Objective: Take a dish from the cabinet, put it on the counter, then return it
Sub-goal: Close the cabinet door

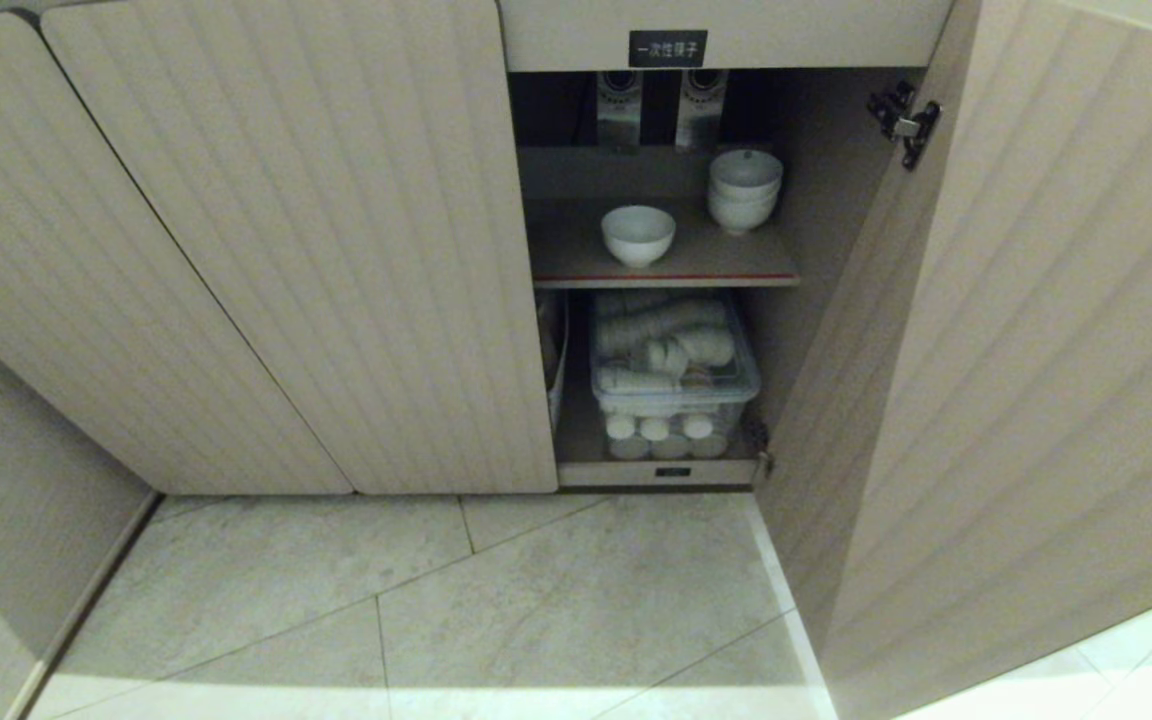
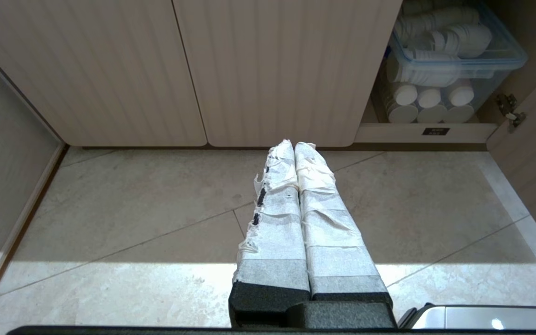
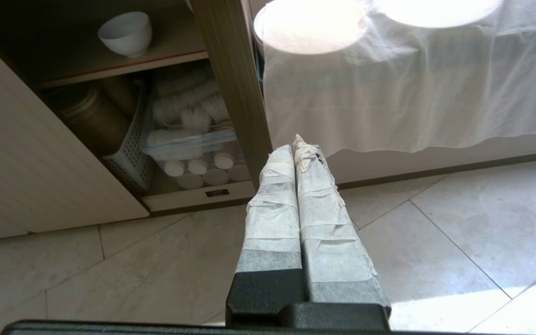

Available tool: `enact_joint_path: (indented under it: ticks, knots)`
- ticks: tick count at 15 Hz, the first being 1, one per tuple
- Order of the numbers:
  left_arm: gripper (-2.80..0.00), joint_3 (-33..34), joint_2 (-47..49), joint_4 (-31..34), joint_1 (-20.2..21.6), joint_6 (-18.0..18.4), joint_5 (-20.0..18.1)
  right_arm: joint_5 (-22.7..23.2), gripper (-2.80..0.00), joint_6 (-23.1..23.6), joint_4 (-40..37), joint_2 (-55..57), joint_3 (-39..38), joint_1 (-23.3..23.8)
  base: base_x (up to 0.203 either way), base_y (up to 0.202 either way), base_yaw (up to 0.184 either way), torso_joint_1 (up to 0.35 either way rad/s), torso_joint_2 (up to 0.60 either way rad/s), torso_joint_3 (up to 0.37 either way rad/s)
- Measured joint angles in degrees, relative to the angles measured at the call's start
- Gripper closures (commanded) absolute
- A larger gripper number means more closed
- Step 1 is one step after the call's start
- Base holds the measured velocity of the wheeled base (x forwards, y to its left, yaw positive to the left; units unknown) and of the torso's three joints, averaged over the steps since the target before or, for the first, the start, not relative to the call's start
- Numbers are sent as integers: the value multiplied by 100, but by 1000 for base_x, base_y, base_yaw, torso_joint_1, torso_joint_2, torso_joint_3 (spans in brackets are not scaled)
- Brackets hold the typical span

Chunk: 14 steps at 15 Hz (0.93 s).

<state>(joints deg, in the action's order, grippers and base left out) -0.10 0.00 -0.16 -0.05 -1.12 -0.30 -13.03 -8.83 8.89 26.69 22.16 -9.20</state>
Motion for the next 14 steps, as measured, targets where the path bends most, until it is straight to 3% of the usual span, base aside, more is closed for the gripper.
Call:
enact_joint_path:
  ticks: [10,14]
  knots:
    - [0,0,0,1,-2,0,-3,98,0,-104,302,109,-74,-110,0,0,0,0,0,0]
    - [0,0,0,2,0,2,0,73,0,103,235,118,-78,166,0,0,0,0,0,0]
